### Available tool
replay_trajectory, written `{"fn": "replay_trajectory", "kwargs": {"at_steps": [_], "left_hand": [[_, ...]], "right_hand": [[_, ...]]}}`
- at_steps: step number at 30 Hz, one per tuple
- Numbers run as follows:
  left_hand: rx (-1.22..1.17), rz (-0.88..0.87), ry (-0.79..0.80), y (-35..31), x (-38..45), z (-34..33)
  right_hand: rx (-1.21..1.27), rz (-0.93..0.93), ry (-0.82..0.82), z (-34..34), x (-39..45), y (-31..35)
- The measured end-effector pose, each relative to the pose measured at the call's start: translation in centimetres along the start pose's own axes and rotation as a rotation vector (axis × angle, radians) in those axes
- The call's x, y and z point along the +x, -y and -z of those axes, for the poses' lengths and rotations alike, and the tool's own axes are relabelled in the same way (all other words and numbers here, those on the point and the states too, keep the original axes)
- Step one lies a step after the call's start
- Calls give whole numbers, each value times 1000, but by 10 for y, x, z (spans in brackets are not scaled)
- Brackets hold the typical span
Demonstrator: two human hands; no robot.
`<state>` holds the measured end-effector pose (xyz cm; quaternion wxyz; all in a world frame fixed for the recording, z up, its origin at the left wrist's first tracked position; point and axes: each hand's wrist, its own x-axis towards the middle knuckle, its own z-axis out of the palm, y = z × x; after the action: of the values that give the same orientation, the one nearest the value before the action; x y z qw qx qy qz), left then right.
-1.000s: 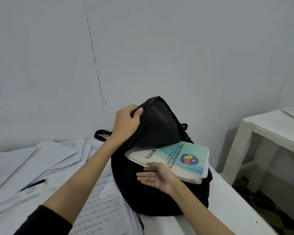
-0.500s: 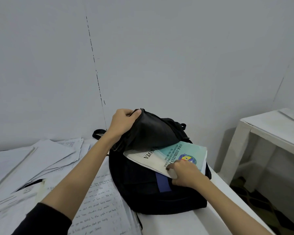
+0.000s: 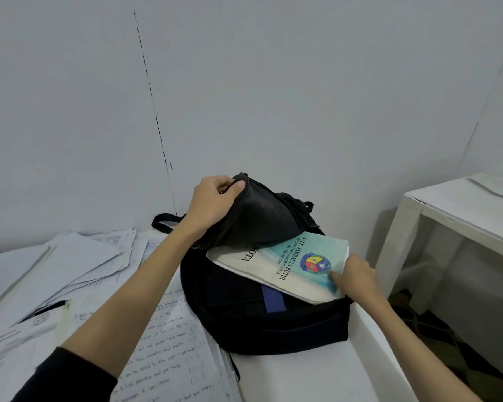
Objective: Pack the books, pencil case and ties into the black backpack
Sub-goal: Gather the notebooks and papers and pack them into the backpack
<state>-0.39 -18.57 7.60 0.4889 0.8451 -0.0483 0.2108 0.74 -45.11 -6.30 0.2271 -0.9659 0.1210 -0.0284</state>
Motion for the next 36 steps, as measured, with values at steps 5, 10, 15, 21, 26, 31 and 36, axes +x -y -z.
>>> {"fn": "replay_trajectory", "kwargs": {"at_steps": [5,10,15,21,26,31,36], "left_hand": [[33,-48,-1,-6,-2,-4],[34,-38,12,-7,-2,-3],[36,-19,8,-5,-3,0],[62,-76,11,-10,-1,3],[124,-205,-35,-19,4,5],[208,-317,-3,-35,10,3],[259,-374,14,-37,13,-2]], "right_hand": [[130,2,-42,2,-5,14],[699,-211,104,0,-7,27],[1294,-423,344,-18,-17,44],[1356,-466,519,-30,-17,71],[1541,-507,344,-38,-28,76],[1606,-535,465,-54,-21,96],[1576,-473,634,-67,-12,111]]}}
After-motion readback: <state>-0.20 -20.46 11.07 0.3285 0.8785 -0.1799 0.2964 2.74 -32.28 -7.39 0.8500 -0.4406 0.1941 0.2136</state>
